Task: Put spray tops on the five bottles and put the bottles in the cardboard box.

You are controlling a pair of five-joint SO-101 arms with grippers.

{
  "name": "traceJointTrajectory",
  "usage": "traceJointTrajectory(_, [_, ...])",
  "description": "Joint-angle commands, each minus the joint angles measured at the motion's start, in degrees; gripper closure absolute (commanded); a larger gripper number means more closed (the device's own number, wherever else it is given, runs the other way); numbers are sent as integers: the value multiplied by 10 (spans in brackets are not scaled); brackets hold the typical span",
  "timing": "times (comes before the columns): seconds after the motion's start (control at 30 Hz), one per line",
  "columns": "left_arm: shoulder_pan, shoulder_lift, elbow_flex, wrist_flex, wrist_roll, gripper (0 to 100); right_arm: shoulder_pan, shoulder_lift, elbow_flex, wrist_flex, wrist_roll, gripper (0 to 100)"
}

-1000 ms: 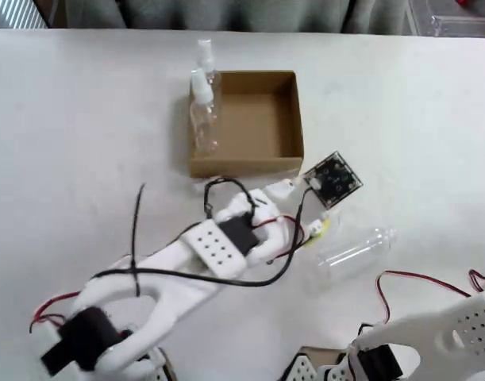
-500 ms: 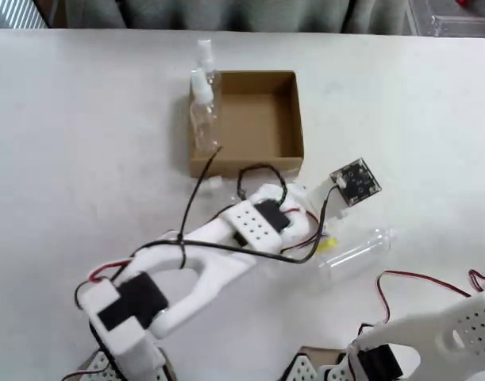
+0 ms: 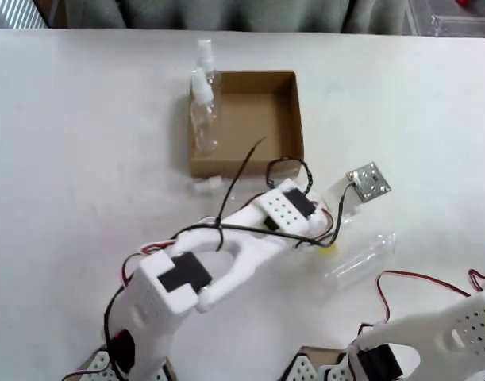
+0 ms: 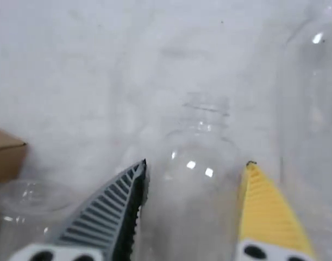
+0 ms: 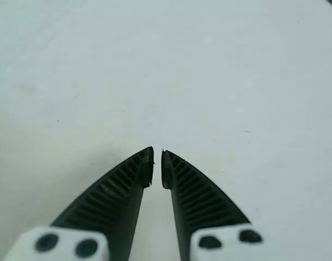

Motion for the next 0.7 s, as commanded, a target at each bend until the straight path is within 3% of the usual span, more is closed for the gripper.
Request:
traceJointTrajectory(0.0, [13, -6, -34, 12, -7, 831, -11, -4, -25, 0, 3, 981])
traceJointTrajectory(0.1, [21, -7, -38, 13, -8, 949, -11, -3, -25, 0, 3, 981])
traceJointTrajectory(0.33, [26, -41, -32, 16, -6, 945, -11, -3, -25, 0, 3, 981])
traceJointTrajectory(0.67, [23, -228, -32, 185, -5, 947, -20, -9, -25, 13, 3, 981])
